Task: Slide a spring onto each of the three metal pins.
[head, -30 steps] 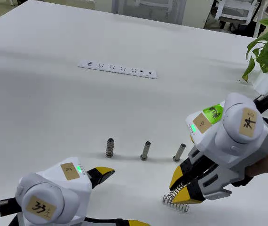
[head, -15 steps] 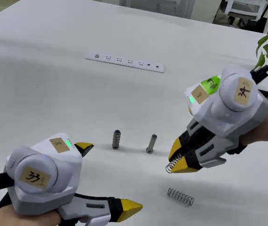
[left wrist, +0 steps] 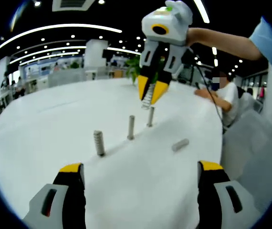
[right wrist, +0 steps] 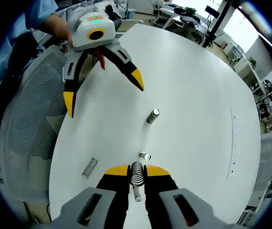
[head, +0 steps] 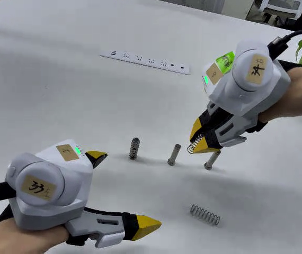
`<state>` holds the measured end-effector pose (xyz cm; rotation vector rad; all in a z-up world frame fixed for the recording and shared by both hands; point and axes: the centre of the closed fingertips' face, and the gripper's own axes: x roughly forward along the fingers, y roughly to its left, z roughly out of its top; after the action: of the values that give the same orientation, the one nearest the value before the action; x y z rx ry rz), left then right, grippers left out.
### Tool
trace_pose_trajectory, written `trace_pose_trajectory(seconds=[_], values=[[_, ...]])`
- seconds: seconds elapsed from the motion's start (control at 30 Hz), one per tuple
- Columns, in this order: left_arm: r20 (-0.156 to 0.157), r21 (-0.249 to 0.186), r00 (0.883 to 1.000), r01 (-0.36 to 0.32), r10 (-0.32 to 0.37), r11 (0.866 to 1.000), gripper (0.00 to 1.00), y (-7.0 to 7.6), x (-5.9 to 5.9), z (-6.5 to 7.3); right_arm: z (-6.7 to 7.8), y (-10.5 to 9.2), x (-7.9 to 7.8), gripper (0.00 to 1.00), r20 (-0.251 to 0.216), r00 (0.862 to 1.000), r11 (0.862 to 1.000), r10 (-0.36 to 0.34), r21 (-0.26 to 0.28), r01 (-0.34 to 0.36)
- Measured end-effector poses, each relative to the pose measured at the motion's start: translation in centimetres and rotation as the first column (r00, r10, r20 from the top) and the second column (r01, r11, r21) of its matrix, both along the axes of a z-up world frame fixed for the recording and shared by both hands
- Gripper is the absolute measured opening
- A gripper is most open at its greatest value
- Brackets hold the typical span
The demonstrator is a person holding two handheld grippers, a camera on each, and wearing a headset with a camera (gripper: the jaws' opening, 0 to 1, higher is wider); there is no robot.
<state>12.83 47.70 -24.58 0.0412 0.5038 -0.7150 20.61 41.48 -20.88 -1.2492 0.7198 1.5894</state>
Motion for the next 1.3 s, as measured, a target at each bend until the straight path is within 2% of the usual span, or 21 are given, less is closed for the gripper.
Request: trace_pose_trajectory(seconds=[0.3,0.7,0.87,1.3], values=[[0.003,0.002,1.0,0.006,-0.006,1.0,0.99,-0.1,0.2,0.0,-0.3,0.8,0.8,0.12,0.008,0.999,0.998,0.039,-0.042,-0.038],[0.002,0.003,1.0,0.021,-0.021,1.0,1.0,-0.3,0.0,0.0,-0.8,1.3,0.3,0.13,-0.006,0.998,0.996,0.06,-0.06,-0.06],[0.001,0.003,1.0,0.017,-0.017,1.0,1.0,-0.3,0.1,-0.1,-1.3,1.5,0.6,0.13,-0.011,0.998,0.996,0.067,-0.064,-0.068],[-0.017,0.006,1.0,0.023,-0.023,1.0,1.0,-0.3,-0.4,-0.7,-1.9,1.2,0.3,0.13,-0.009,0.996,0.992,0.084,-0.095,-0.084]])
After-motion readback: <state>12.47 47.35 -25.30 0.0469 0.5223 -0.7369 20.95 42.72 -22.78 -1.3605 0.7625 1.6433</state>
